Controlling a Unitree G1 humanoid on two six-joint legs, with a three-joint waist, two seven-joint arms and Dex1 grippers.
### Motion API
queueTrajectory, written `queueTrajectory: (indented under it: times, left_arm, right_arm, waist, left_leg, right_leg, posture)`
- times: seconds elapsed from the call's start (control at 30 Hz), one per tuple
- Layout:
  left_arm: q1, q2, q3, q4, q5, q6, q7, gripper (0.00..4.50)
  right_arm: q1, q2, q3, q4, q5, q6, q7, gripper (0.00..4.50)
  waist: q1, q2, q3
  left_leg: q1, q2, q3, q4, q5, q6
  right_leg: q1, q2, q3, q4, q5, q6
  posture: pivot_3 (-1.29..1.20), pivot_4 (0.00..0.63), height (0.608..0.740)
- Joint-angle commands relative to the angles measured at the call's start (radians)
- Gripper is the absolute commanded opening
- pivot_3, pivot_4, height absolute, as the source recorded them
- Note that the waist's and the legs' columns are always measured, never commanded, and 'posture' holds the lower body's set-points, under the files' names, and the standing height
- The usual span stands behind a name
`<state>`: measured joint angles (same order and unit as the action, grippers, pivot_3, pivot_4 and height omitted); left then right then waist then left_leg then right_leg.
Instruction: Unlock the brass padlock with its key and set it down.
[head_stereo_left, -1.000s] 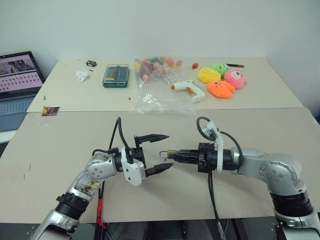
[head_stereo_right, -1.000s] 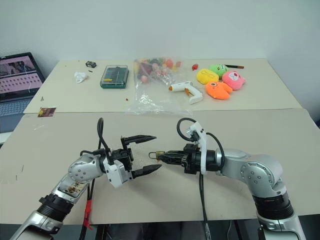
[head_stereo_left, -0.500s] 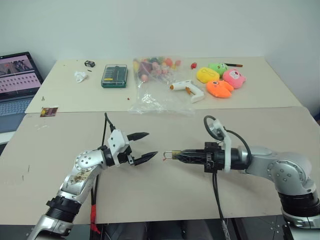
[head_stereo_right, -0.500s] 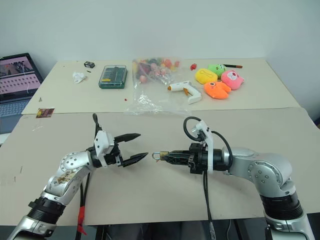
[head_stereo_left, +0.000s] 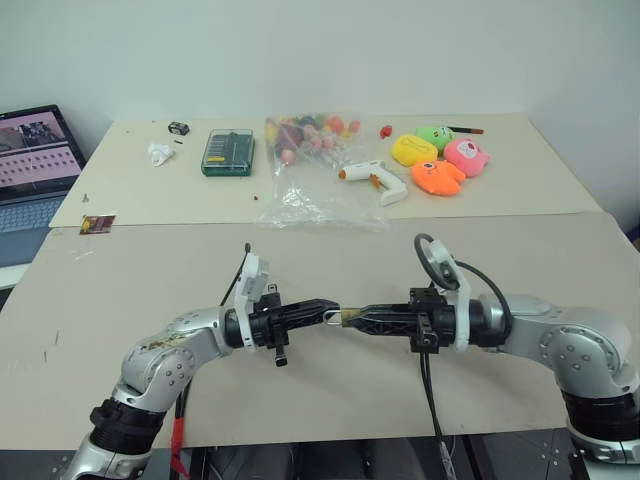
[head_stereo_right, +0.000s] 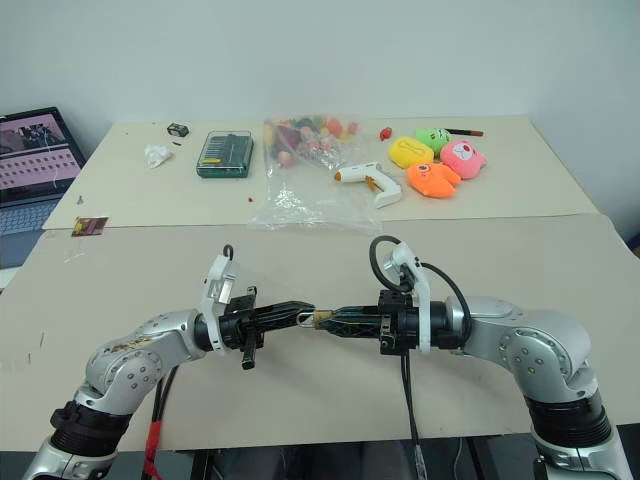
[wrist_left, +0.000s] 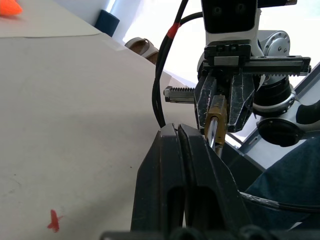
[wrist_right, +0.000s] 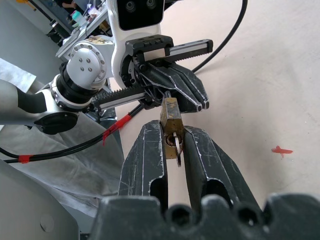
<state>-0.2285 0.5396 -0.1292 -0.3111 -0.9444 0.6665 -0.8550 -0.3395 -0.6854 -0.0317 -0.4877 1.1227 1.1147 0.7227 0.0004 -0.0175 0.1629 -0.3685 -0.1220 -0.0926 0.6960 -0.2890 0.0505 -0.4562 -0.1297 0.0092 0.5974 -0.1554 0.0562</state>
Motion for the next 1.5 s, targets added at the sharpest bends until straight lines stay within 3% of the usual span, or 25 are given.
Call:
queueTrajectory:
  times: [0.03,1.27,1.5]
  left_arm:
    - [0.007,-0.002,0.025,-0.060,-0.024,0.033,-0.010,0.11]
    - [0.027,-0.042,0.063,-0.089,-0.008,0.100,-0.019,0.11]
    - [0.008,-0.022,0.097,-0.104,-0.019,0.111,-0.005,0.11]
  right_arm:
    - [-0.003,-0.007,-0.031,-0.031,0.016,-0.029,0.014,0.11]
    - [0.054,-0.020,0.036,-0.038,-0.111,-0.083,0.078,0.11]
    - [0.059,-0.057,-0.002,0.051,-0.130,-0.099,0.135,0.11]
  waist:
    - [0.000,0.000,0.000]
    - [0.009,0.000,0.000]
    - [0.010,0.000,0.000]
  left_leg:
    - [0.000,0.000,0.000,0.000,0.000,0.000]
    - [0.000,0.000,0.000,-0.001,0.000,0.000]
    - [0.000,0.000,0.000,0.000,0.000,0.000]
  right_leg:
    - [0.000,0.000,0.000,0.000,0.000,0.000]
    - [0.000,0.000,0.001,-0.001,0.000,0.000]
    - [0.000,0.000,0.000,-0.001,0.000,0.000]
  posture:
    - [0.00,0.150,0.740]
    - [0.00,0.150,0.740]
    - [0.00,0.150,0.740]
